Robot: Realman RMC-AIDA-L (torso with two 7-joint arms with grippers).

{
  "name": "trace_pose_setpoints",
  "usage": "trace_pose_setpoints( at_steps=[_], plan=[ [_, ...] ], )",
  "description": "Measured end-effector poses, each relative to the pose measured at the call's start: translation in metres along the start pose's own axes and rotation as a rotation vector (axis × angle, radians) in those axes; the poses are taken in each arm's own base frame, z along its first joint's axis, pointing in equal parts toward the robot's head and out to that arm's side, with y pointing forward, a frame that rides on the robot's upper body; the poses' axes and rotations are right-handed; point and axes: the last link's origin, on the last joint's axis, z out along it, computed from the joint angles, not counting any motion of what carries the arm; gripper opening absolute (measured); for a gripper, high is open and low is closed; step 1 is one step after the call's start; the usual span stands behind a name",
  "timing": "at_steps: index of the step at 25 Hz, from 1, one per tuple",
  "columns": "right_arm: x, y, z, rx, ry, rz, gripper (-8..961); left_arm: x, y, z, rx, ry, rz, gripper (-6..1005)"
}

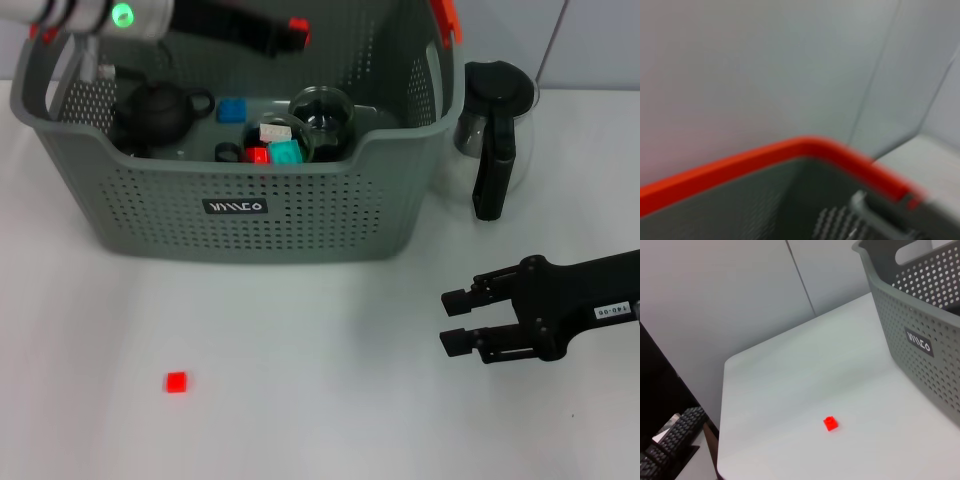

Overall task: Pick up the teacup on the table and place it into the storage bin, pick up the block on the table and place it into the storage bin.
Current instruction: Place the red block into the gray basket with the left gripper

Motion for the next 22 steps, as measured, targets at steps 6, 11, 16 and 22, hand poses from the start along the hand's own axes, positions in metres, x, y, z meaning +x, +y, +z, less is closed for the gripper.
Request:
trace_pose_setpoints(
  at_steps=[6,11,16,22],
  plan=[
    [-0.001,-0.001,0.001,0.001,0.0,-0.001,562,-0.015,-0.003,0.017,0.079,-0.085,0.077,183],
    [-0.002,-0.001,0.001,0.002,-0.001,-0.002,562,-0.019,-0.005,0.024,0.116,-0.153,0.082,184],
    [-0.002,-0.001,0.001,0.001,-0.001,-0.001,562,-0.019,-0.001,0.03,0.116,-0.162,0.074,253],
    [-0.001,0.0,0.001,0.001,-0.002,0.001,562,0.007,0.014,-0.009,0.071,-0.063,0.013,445]
  ],
)
